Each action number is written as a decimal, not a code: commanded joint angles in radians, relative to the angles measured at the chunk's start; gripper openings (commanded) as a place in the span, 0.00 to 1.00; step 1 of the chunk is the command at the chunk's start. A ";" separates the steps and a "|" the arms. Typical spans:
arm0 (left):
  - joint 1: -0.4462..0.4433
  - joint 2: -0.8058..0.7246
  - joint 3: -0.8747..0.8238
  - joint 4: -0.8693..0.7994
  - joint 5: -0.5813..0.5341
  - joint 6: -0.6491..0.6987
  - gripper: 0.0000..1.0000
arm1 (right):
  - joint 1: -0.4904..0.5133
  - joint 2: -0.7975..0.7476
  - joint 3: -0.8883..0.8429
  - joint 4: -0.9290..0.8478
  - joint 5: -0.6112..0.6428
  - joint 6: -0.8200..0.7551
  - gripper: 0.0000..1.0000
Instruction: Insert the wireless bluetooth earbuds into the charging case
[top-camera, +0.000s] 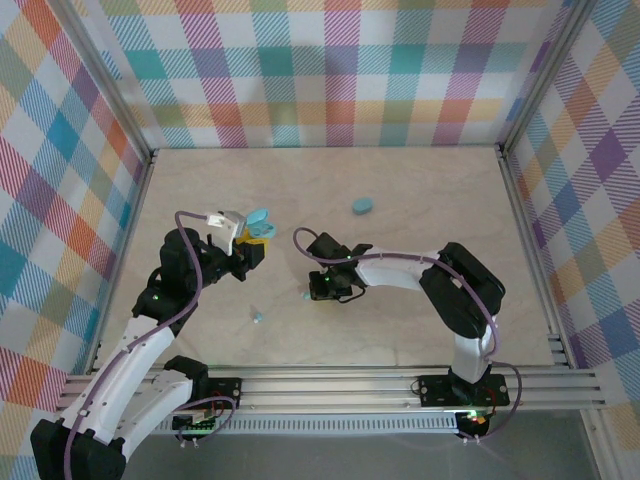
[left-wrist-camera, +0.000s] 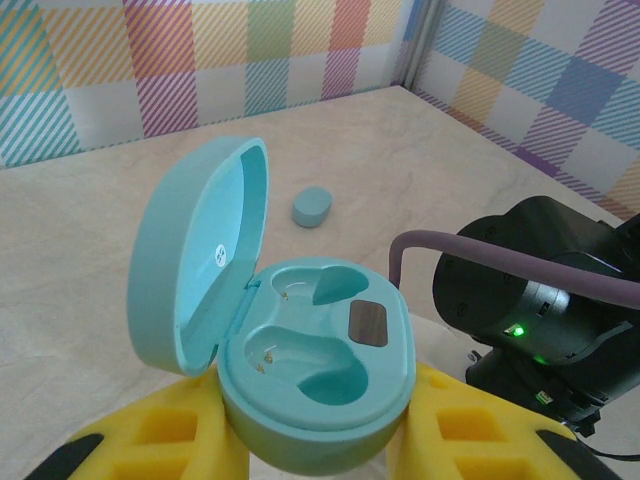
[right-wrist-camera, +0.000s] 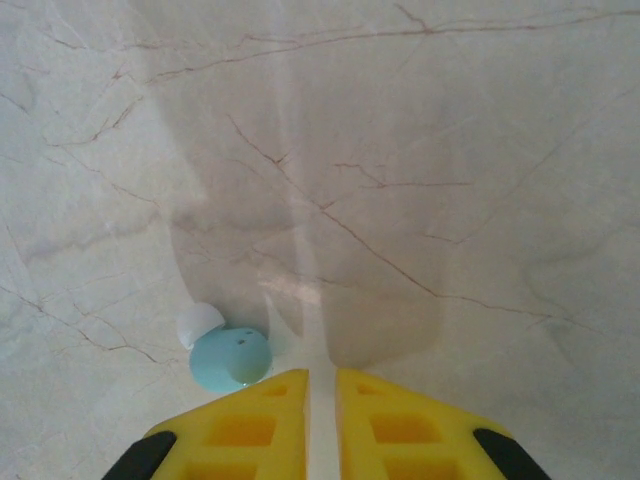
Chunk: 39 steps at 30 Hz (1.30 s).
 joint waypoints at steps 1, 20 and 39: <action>0.012 -0.003 0.004 0.004 -0.002 0.012 0.04 | 0.000 -0.053 0.022 -0.026 -0.006 0.001 0.16; 0.012 -0.017 0.001 -0.002 -0.004 0.008 0.04 | 0.032 -0.038 -0.104 0.190 -0.092 0.285 0.24; 0.012 -0.018 0.001 -0.005 -0.004 0.009 0.04 | -0.011 0.053 0.004 0.156 -0.086 0.225 0.25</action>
